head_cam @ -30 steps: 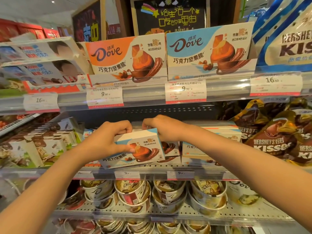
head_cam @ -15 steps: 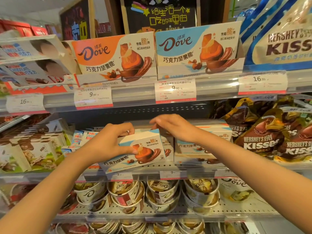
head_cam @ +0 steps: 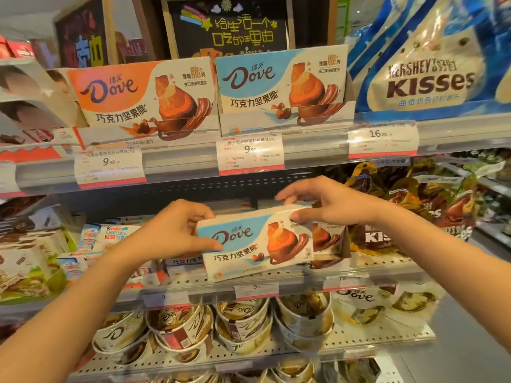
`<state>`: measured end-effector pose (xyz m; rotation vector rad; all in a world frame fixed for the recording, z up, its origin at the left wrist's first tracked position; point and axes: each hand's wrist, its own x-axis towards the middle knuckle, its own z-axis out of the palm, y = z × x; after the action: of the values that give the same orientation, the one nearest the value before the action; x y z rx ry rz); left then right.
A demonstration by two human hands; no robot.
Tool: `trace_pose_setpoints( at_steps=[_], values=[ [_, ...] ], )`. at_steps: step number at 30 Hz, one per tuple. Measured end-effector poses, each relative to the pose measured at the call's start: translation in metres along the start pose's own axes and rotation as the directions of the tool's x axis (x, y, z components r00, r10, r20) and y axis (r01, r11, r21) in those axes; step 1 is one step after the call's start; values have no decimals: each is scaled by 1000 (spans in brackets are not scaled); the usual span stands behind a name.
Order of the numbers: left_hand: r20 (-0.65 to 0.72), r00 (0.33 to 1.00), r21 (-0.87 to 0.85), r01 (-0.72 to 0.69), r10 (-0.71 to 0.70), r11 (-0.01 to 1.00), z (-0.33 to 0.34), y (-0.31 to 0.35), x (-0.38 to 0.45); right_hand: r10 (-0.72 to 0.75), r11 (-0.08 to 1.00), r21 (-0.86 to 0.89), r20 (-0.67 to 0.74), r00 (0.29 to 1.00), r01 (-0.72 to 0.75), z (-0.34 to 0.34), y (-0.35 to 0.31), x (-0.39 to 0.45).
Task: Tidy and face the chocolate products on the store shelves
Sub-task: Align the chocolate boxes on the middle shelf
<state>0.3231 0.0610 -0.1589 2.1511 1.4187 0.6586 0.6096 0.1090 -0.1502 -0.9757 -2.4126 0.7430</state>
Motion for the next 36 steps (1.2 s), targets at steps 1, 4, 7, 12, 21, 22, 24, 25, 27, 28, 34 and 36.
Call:
trace_pose_setpoints(
  at_steps=[1, 4, 7, 12, 21, 22, 24, 25, 27, 28, 34, 36],
  values=[
    [-5, 1000, -15, -2, 2, 1000, 5, 3, 3, 10, 998, -65, 27, 1000, -9, -2, 0, -2],
    [0, 1000, -3, -17, 17, 1000, 23, 13, 15, -18, 962, -271, 92, 996, 42, 4, -10, 2],
    [-37, 998, -7, -52, 52, 999, 36, 21, 26, -66, 920, -377, 110, 992, 104, 9, -16, 8],
    [-99, 994, 305, -17, 49, 952, 31, -6, 32, -20, 959, -283, 7, 1000, 21, -12, 1, -3],
    [-141, 990, 406, 69, -12, 911, 39, -48, 28, -34, 945, -326, -130, 991, -11, 7, 28, -4],
    [-135, 991, 407, 70, -16, 911, 39, -50, 28, -47, 939, -344, -136, 990, -3, 9, 27, -2],
    [-119, 993, 409, 64, -16, 910, 38, -52, 27, -97, 904, -426, -142, 985, 27, 13, 28, 2],
    [-111, 994, 407, 56, -11, 912, 37, -54, 27, -118, 894, -446, -143, 983, 43, 16, 29, 3],
    [-103, 995, 398, 43, -3, 917, 37, -55, 27, -123, 889, -456, -136, 983, 48, 22, 36, 4],
    [-101, 995, 396, 39, 1, 917, 36, -55, 27, -113, 887, -461, -138, 984, 37, 26, 40, 4],
    [-102, 995, 391, 27, 14, 920, 34, -55, 29, -143, 915, -402, -230, 963, 40, 45, 63, -2],
    [-99, 995, 375, 24, 14, 927, 33, -55, 30, -127, 936, -349, -207, 970, 48, 43, 64, -2]
  ],
)
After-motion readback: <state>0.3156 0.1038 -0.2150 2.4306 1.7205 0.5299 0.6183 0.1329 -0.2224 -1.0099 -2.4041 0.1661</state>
